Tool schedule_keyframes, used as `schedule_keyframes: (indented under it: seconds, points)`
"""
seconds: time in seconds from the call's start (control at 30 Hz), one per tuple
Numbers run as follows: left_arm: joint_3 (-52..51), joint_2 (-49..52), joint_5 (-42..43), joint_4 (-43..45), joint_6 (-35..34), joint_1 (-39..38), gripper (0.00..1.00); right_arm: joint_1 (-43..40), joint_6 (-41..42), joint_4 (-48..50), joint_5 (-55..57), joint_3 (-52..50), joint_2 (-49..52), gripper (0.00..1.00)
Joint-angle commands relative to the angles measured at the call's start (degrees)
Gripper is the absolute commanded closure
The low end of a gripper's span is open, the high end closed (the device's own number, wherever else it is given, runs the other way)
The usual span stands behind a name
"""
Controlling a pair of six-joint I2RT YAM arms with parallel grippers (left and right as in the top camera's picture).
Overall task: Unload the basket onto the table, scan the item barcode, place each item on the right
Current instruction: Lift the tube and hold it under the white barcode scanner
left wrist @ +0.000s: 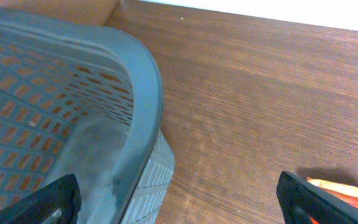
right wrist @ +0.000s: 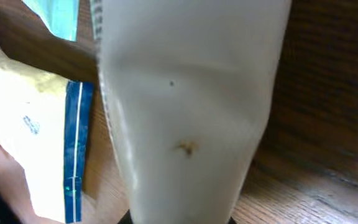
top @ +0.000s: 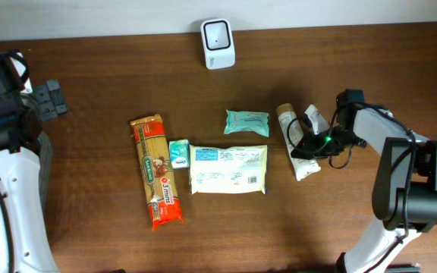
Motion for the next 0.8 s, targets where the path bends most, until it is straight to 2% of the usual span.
schedule_keyframes:
  seconds: [0.0, 0.07, 0.2, 0.37, 0.47, 0.53, 0.6, 0.63, 0.7, 0.77]
  points:
    - [0.2, -0.8, -0.2, 0.1, 0.9, 0.3, 0.01, -1.0, 0.5, -3.4, -12.6, 4.5, -0.2, 0.96]
    - [0.2, -0.8, -0.2, 0.1, 0.9, 0.3, 0.01, -0.5, -2.4, -9.8, -20.9, 9.8, -3.6, 0.96]
    - [0.2, -0.8, -0.2, 0.1, 0.9, 0.3, 0.01, 5.1, -2.4, -10.9, -35.6, 16.3, -9.2, 0.96]
    - [0.2, -0.8, -0.2, 0.1, 0.9, 0.3, 0.01, 14.6, 4.5, -11.4, -39.7, 31.8, -12.7, 0.96]
    - [0.2, -0.8, -0.2, 0.1, 0.9, 0.3, 0.01, 15.9, 5.7, -11.2, -37.8, 34.0, -12.8, 0.96]
    - [0.2, -0.8, -0.2, 0.1, 0.9, 0.3, 0.01, 17.2, 7.3, -10.7, -22.4, 34.0, -12.8, 0.96]
    - [0.2, -0.8, -0.2, 0.1, 0.9, 0.3, 0.01, 22.0, 10.4, -7.1, 1.5, 34.0, -12.8, 0.96]
    - [0.2, -0.8, -0.2, 0.1, 0.9, 0.3, 0.01, 24.6, 10.4, -4.8, 8.9, 34.0, -12.8, 0.96]
    - [0.2, -0.8, -0.2, 0.1, 0.9, 0.3, 0.01, 30.0, 13.8, 2.3, 29.5, 34.0, -12.0, 0.96]
    - [0.2, -0.8, -0.2, 0.1, 0.9, 0.3, 0.01, 32.9, 13.6, 9.6, 42.3, 34.0, -10.0, 0.96]
